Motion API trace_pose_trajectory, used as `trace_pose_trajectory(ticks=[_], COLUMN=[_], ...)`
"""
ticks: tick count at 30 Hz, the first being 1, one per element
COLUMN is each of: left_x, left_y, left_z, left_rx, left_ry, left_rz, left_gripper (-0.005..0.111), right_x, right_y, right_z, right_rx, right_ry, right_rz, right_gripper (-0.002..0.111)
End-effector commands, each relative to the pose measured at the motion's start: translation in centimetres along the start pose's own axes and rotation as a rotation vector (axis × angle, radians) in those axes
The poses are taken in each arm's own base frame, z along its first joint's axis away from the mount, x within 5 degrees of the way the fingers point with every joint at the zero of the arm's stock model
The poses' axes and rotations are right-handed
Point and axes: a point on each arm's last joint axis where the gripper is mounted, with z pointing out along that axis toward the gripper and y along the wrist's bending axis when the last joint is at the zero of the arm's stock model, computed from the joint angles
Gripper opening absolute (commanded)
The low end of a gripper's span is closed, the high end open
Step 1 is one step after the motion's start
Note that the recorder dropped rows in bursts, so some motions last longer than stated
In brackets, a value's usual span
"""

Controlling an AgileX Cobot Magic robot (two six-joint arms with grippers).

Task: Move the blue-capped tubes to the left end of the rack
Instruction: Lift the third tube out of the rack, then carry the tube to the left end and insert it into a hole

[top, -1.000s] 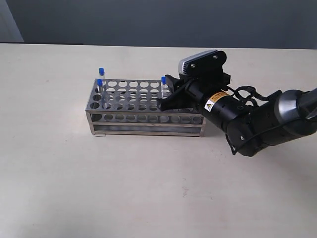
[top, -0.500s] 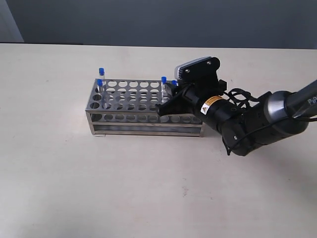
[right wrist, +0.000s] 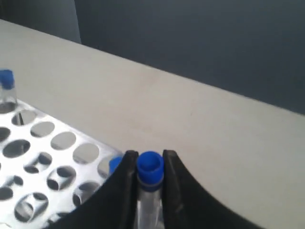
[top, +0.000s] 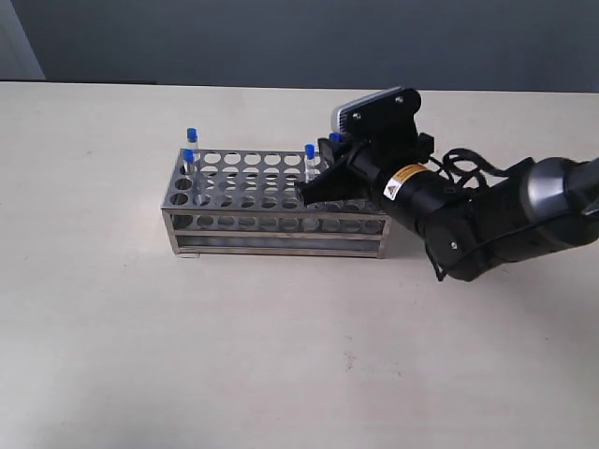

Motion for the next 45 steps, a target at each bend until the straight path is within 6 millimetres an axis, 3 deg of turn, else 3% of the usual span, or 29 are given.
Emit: trace_pose_trajectory(ticks=[1, 9, 14, 18, 27, 38, 45], left_x=[-0.2, -0.2, -0.2, -0.2, -0.2, -0.2, -0.2], left_y=[0.0, 0.0, 0.0, 0.0, 0.0, 0.0, 0.0], left_z=[0.0, 0.0, 0.0, 0.0, 0.0, 0.0, 0.0], left_rx=[0.008, 0.008, 0.008, 0.008, 0.008, 0.008, 0.008], left_ry=[-0.012, -0.012, -0.012, -0.012, -0.012, -0.012, -0.012], left_rz=[-0.004, -0.004, -0.004, -0.004, -0.004, -0.004, -0.004], left_gripper=[0.000, 0.000, 0.000, 0.000, 0.000, 0.000, 0.000], right_x=[-4.3, -11.2, -13.1, -12.4, -7.9, -6.9, -5.1], right_y=[-0.4, 0.9, 3.7, 6.8, 11.9, 12.7, 12.9], right_z=[-1.7, -2.7, -1.8, -0.5, 1.8, 2.6, 3.4], right_rx=[0.009, -0.068, -0.150, -0.229, -0.335, -0.346, -0.346], right_ry=[-0.106, -0.179, -0.172, -0.152, -0.062, -0.143, -0.106], right_rz=[-0.059, -0.125, -0.053, -0.047, -0.080, -0.069, -0.081], right_gripper=[-0.001, -0.001, -0.001, -0.001, -0.001, -0.001, -0.001])
